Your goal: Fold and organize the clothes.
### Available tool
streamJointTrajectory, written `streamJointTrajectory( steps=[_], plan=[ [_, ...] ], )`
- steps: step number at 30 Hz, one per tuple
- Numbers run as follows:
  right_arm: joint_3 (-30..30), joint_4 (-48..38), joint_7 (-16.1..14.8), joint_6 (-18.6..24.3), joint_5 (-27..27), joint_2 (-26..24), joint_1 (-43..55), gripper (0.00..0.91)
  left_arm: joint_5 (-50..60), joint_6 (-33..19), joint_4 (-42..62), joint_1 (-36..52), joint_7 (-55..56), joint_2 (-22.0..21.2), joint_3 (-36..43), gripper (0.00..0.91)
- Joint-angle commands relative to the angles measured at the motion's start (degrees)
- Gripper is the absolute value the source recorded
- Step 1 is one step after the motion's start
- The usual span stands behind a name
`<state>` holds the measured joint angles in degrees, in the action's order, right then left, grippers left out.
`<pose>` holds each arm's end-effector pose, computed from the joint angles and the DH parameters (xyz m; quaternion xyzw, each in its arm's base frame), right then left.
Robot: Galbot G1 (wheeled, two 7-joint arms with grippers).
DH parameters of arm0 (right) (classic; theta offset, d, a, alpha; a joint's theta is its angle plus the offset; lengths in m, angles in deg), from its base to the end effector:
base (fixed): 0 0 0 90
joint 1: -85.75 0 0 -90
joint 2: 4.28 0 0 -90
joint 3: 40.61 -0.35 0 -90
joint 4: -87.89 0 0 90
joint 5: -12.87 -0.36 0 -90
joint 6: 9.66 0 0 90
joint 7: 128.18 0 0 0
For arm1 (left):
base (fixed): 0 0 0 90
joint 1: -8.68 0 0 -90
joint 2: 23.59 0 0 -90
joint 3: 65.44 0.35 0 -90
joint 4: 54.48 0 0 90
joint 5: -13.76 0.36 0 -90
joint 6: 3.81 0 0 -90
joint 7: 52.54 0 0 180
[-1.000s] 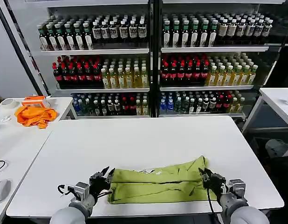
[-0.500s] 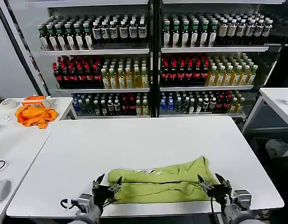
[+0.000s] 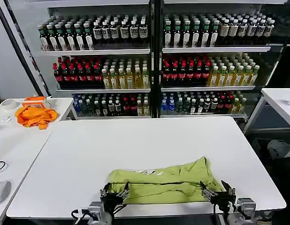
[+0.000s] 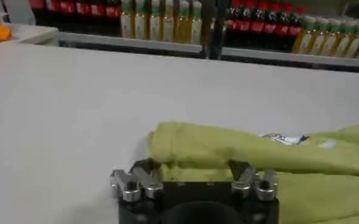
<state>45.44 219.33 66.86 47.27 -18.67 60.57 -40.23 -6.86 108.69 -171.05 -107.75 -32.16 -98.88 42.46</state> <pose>0.1631 -0.0643 -0.2336 0.0123 -0.9645 -0.0090 0.2638 0.1818 -0.0477 -0.3226 -0.0400 -0.9651 0.0483 0.2544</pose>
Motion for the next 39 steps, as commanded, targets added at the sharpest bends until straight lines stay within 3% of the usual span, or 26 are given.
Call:
streamJointTrajectory(
  steps=[1,6,22,28,36,39],
  plan=[
    [-0.48,0.65,0.13,0.04,0.44,0.78,-1.09,0.907,3.17,-2.18,2.79,-0.52,0.59,-3.52,0.87,0.101],
    [-0.55,0.78,0.36,0.13,0.48,1.24,-1.52,0.907,3.01,-3.45,3.34,-0.51,0.57,-3.98,0.81,0.030],
    [-0.34,1.02,0.88,0.21,0.52,1.89,-1.60,0.907,0.17,-5.49,-0.82,-0.54,-0.44,-2.27,-4.85,0.020],
    [-0.54,1.33,0.92,0.20,0.30,1.61,-1.46,0.907,-4.08,-4.34,-4.20,0.19,-1.53,3.19,-13.22,0.020],
    [-0.53,1.59,0.92,0.17,0.08,1.54,-1.22,0.907,-13.59,-2.21,-4.83,0.63,-4.09,15.06,-25.57,0.020],
    [-0.54,1.73,0.91,0.18,0.11,1.63,-1.33,0.907,-18.45,-1.11,-5.98,0.94,-4.51,16.74,-27.00,0.020]
  ],
)
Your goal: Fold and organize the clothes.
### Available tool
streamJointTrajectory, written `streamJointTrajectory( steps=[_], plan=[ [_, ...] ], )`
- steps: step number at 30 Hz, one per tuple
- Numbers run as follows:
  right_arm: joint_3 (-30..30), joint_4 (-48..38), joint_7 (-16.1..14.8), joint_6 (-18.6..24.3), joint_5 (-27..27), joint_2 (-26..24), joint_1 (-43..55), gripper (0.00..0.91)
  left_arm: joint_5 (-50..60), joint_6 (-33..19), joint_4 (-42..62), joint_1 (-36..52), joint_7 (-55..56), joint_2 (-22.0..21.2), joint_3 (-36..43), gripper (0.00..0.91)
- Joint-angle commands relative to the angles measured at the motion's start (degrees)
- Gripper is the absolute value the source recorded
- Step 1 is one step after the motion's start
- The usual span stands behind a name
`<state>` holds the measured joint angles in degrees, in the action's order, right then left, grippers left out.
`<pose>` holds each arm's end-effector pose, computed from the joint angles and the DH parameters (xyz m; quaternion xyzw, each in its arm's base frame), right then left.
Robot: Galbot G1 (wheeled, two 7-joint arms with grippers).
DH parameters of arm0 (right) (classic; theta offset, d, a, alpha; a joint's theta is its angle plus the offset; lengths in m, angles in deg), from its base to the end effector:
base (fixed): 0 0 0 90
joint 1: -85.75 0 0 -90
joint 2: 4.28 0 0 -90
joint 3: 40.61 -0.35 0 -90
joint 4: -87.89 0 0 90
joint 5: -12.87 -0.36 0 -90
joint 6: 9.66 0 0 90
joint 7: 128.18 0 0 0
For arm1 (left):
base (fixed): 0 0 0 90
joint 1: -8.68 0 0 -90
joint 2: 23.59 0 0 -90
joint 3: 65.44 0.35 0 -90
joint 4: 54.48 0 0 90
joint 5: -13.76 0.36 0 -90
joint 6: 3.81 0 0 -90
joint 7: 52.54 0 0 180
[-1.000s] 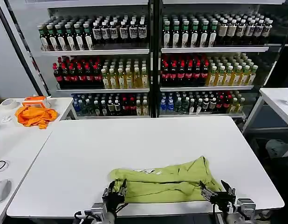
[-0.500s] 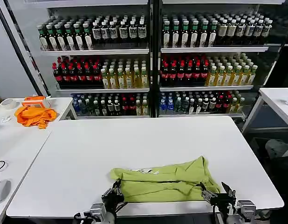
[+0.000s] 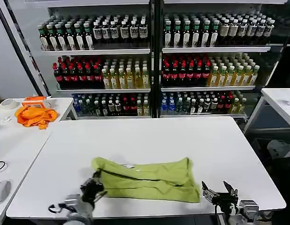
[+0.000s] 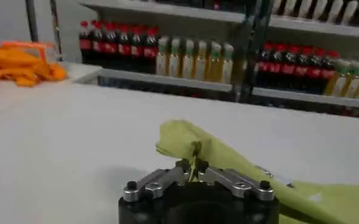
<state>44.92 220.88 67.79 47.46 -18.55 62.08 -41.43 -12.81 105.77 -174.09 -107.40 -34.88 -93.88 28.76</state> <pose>0.1563 -0.0607 -0.2284 0.0010 -0.9659 -0.0182 0.2584 0.2057 0.0365 -0.2897 0.0221 -0.9823 0.0475 0.1798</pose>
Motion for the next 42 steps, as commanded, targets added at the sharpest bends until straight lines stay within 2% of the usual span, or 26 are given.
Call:
streamJointTrajectory(
  steps=[1,4,7,11,19,37,38,39,42],
  plan=[
    [-0.02,0.25,-0.03,-0.01,0.00,0.14,-0.17,0.907,-14.68,2.46,-3.94,0.68,-2.01,11.74,-13.20,0.020],
    [-0.10,0.43,-0.01,-0.03,0.06,0.19,-0.52,0.907,-21.61,4.02,-6.95,1.17,-2.04,10.16,-11.68,0.020],
    [-0.20,0.64,0.00,-0.04,0.17,0.16,-1.00,0.907,-31.44,4.91,-10.11,2.05,-1.65,5.61,-6.88,0.020],
    [-0.28,1.00,0.09,-0.14,0.27,0.15,-1.24,0.907,-34.59,4.77,-10.82,1.88,-1.97,-0.30,1.36,0.020],
    [-0.49,1.79,0.04,-0.15,0.50,0.26,-2.07,0.907,-32.12,4.10,-5.58,3.62,-2.05,-7.51,13.17,0.020],
    [-1.20,2.57,-0.26,0.18,0.31,-0.03,-3.29,0.907,-16.72,2.55,8.74,11.28,-1.39,-17.53,22.19,0.020],
    [-1.21,2.59,-0.25,0.19,0.28,-0.07,-3.28,0.907,-15.86,2.51,8.93,11.25,-1.41,-17.69,22.60,0.212],
    [-1.22,2.59,-0.29,0.20,0.22,-0.16,-3.25,0.907,-14.37,2.25,9.45,11.22,-1.48,-17.88,22.95,0.887],
    [-1.29,2.51,-0.30,0.25,0.10,-0.31,-3.19,0.907,-11.50,0.93,9.33,10.61,-2.76,-17.85,23.54,0.907]
  ],
)
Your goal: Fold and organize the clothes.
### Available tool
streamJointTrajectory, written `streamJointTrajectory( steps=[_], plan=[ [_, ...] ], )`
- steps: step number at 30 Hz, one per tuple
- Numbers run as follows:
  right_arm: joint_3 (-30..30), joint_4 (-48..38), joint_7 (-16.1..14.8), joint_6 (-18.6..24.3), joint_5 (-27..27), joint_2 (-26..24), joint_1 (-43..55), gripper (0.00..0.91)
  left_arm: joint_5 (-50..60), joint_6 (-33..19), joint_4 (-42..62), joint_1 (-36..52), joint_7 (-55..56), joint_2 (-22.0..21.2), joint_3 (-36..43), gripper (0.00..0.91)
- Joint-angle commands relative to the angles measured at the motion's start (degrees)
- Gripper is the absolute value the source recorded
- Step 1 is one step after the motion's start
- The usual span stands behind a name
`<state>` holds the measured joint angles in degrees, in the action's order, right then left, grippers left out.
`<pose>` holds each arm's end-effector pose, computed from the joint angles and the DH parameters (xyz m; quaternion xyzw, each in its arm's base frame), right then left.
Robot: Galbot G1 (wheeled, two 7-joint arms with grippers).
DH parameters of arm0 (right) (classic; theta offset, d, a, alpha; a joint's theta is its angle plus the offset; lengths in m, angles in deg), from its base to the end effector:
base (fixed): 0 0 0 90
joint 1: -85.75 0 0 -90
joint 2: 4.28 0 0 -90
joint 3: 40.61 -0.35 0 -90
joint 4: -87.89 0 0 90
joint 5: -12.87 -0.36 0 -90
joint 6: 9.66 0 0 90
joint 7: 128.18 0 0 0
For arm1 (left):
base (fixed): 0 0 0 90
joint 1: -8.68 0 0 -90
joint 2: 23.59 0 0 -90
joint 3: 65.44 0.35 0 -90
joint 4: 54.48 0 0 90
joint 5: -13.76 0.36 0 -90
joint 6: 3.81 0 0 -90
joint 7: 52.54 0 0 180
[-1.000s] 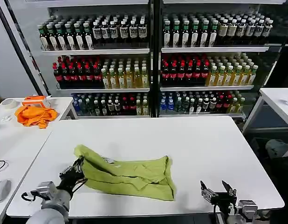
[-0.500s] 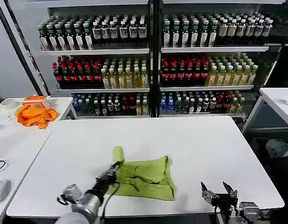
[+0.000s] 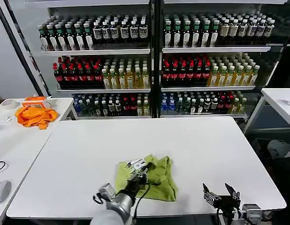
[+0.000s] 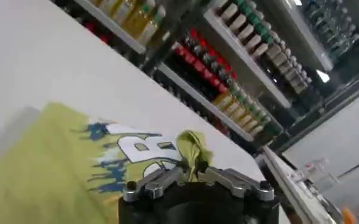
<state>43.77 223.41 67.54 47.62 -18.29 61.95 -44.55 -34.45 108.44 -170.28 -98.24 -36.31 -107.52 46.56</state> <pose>0.1428 -0.0601 -0.2198 0.0031 -0.9656 -0.0141 0.2596 0.2278 -0.1003 -0.2837 -0.1583 -0.8950 0.3404 0.2408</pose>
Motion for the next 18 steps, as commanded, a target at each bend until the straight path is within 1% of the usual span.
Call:
streamJointTrajectory(
  steps=[1,5,9,12,14,18],
  plan=[
    [-0.14,-0.04,-0.05,0.09,-0.19,-0.20,-0.06,0.907,10.15,-1.86,4.70,1.06,-1.94,-4.03,5.78,0.907],
    [0.11,-0.23,-0.06,0.10,-0.27,-0.48,0.34,0.907,10.49,-3.16,0.54,-1.25,-4.66,-2.41,6.39,0.907],
    [0.71,-0.57,0.00,0.04,-0.22,-0.39,0.86,0.907,10.67,-3.38,-1.61,-2.15,-4.91,-2.41,6.19,0.907],
    [1.16,-0.65,0.09,-0.08,-0.21,-0.28,1.33,0.907,10.96,-3.40,-4.35,-3.11,-4.58,-1.95,4.23,0.907],
    [1.34,-0.71,0.09,-0.13,-0.22,-0.30,1.70,0.907,10.78,-3.42,-6.31,-4.53,-3.81,-0.85,0.47,0.907],
    [1.42,-1.06,0.07,-0.14,-0.29,-0.22,2.27,0.907,11.00,-3.68,-8.22,-7.43,-2.42,3.96,-8.27,0.907]
  ],
)
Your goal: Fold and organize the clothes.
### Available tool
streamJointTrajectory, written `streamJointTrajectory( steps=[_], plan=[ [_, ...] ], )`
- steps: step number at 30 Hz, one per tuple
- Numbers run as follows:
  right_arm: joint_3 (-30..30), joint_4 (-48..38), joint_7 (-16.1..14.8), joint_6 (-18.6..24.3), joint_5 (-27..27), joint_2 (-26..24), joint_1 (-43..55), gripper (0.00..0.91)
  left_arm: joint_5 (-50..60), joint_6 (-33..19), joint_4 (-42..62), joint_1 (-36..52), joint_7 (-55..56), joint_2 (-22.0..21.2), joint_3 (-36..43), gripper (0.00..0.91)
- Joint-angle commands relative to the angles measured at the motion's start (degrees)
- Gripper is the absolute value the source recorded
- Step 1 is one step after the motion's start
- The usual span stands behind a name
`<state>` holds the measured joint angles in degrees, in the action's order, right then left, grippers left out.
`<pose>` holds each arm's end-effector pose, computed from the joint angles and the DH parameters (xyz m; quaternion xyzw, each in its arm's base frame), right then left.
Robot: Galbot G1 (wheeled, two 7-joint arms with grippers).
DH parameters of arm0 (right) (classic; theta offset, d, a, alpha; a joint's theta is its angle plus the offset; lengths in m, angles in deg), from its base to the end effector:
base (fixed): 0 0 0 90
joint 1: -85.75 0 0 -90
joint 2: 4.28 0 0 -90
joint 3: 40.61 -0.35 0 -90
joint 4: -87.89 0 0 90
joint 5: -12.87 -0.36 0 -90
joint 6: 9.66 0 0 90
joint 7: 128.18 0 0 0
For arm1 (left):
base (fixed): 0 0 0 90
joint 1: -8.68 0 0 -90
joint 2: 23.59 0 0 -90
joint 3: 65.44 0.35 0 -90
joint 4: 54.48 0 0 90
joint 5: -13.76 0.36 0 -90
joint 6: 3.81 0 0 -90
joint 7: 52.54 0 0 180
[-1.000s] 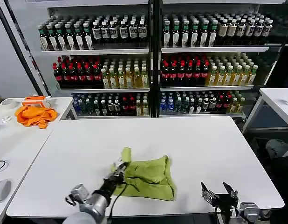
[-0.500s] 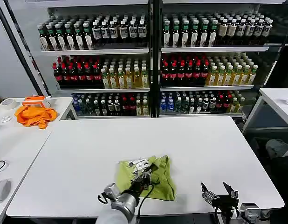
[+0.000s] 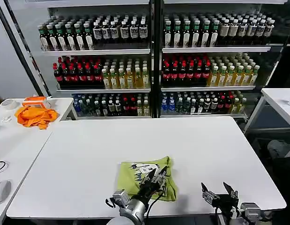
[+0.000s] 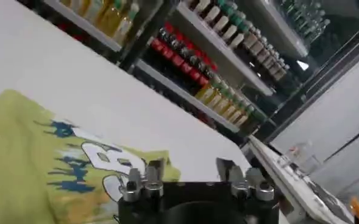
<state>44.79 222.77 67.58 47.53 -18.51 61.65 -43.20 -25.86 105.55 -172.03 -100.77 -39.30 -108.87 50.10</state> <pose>0.1479 -0.0578 -0.2215 0.0097 -0.9660 -0.0161 0.2578 0.2069 -0.1220 -0.2790 -0.1826 -0.9091 0.3128 0.2060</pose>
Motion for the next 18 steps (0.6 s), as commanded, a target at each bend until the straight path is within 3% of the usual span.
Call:
streamJointTrajectory(
  steps=[1,7,18],
  plan=[
    [0.44,-0.50,0.03,-0.04,-0.06,0.12,0.98,0.907,2.66,-0.85,-6.37,-5.62,0.87,6.76,-14.53,0.907],
    [0.92,-1.02,0.04,-0.12,0.00,0.48,1.53,0.907,0.86,0.33,-2.34,-7.35,2.48,11.17,-22.69,0.907],
    [0.70,-0.63,0.16,-0.27,0.06,0.74,1.46,0.907,0.78,2.59,0.81,-4.26,-0.01,9.03,-16.40,0.907]
  ],
)
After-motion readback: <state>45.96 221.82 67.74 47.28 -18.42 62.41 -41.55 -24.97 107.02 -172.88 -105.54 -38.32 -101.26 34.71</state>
